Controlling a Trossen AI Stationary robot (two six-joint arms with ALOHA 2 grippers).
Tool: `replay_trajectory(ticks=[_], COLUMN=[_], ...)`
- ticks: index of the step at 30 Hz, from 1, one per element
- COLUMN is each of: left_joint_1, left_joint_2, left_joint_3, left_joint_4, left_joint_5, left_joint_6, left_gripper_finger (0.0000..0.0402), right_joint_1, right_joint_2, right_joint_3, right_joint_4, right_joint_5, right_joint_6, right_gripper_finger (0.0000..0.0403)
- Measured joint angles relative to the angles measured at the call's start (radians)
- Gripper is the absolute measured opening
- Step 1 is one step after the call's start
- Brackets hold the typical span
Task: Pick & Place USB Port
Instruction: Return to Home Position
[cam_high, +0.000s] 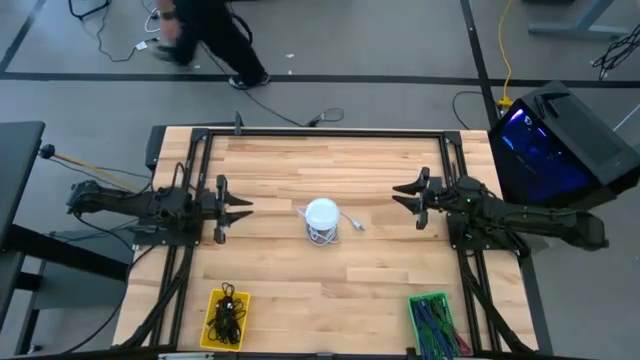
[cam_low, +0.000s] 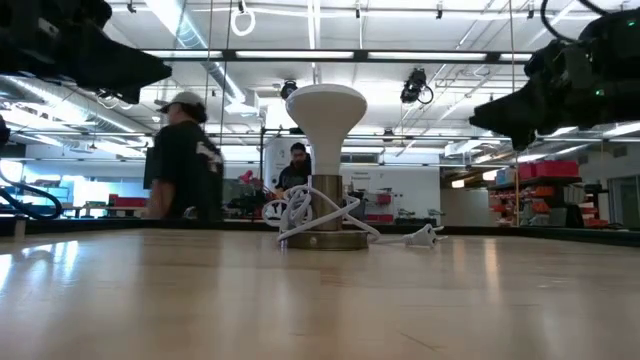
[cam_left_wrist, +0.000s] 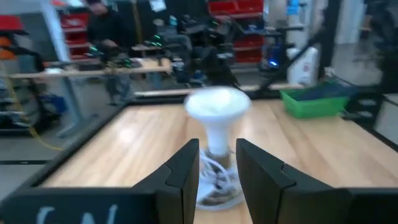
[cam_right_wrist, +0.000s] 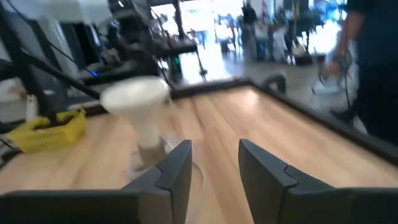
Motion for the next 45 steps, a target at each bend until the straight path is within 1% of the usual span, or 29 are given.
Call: replay_trajectory(ticks=[3, 6, 9, 10, 13, 14, 16, 19, 21, 24, 27, 30, 34, 36, 39, 42, 45], left_joint_1=[0.012, 0.027, 0.043, 0.051, 0.069, 0.073, 0.089, 0.119, 0.139, 0.161, 0.172, 0.18, 0.19, 0.191, 0.191, 0.19, 0.19], left_joint_2=[-0.047, -0.076, -0.097, -0.103, -0.092, -0.095, -0.108, -0.107, -0.105, -0.104, -0.104, -0.104, -0.104, -0.104, -0.105, -0.107, -0.106], left_joint_3=[-0.009, -0.048, -0.107, -0.107, -0.109, -0.109, -0.108, -0.107, -0.109, -0.109, -0.109, -0.109, -0.109, -0.109, -0.11, -0.109, -0.085], left_joint_4=[-0.054, -0.065, -0.043, -0.048, -0.046, -0.046, -0.042, -0.04, -0.041, -0.053, -0.053, -0.053, -0.053, -0.053, -0.038, 0.035, 0.035], left_joint_5=[0.063, 0.066, 0.097, 0.109, 0.194, 0.206, 0.191, 0.181, 0.187, 0.218, 0.266, 0.269, 0.273, 0.28, 0.291, 0.303, 0.305], left_joint_6=[-0.001, -0.006, -0.026, -0.039, -0.047, -0.037, -0.01, -0.001, -0.006, -0.031, -0.027, -0.022, -0.026, -0.031, -0.031, -0.022, -0.019], left_gripper_finger=[0.011, 0.011, 0.011, 0.011, 0.011, 0.011, 0.011, 0.011, 0.011, 0.011, 0.011, 0.011, 0.011, 0.011, 0.011, 0.011, 0.011], right_joint_1=[-0.039, -0.045, -0.043, -0.043, -0.035, -0.026, 0.0, 0.062, 0.117, 0.201, 0.251, 0.258, 0.256, 0.257, 0.257, 0.256, 0.256], right_joint_2=[0.001, 0.004, 0.005, 0.005, 0.01, 0.011, 0.011, 0.019, 0.032, 0.065, 0.109, 0.135, 0.142, 0.134, 0.103, 0.075, 0.053], right_joint_3=[0.0, 0.0, 0.0, 0.0, 0.0, 0.0, 0.0, 0.0, 0.0, 0.001, 0.0, 0.0, 0.0, -0.001, 0.0, 0.0, 0.0], right_joint_4=[-0.029, -0.028, -0.041, -0.05, -0.064, -0.058, -0.039, 0.064, 0.115, 0.074, 0.034, 0.012, 0.021, 0.048, 0.153, 0.18, 0.202], right_joint_5=[-0.071, -0.148, -0.153, -0.15, -0.155, -0.157, -0.154, -0.102, -0.008, 0.16, 0.199, 0.256, 0.27, 0.239, 0.19, 0.209, 0.2], right_joint_6=[0.016, 0.004, -0.008, -0.01, 0.01, 0.016, 0.008, 0.044, 0.067, 0.036, -0.003, 0.017, 0.015, 0.009, -0.046, -0.071, -0.074], right_gripper_finger=[0.0134, 0.0134, 0.0134, 0.0134, 0.0134, 0.0134, 0.0134, 0.0134, 0.0134, 0.0134, 0.0134, 0.0134, 0.0134, 0.0134, 0.0134, 0.0134, 0.0134])
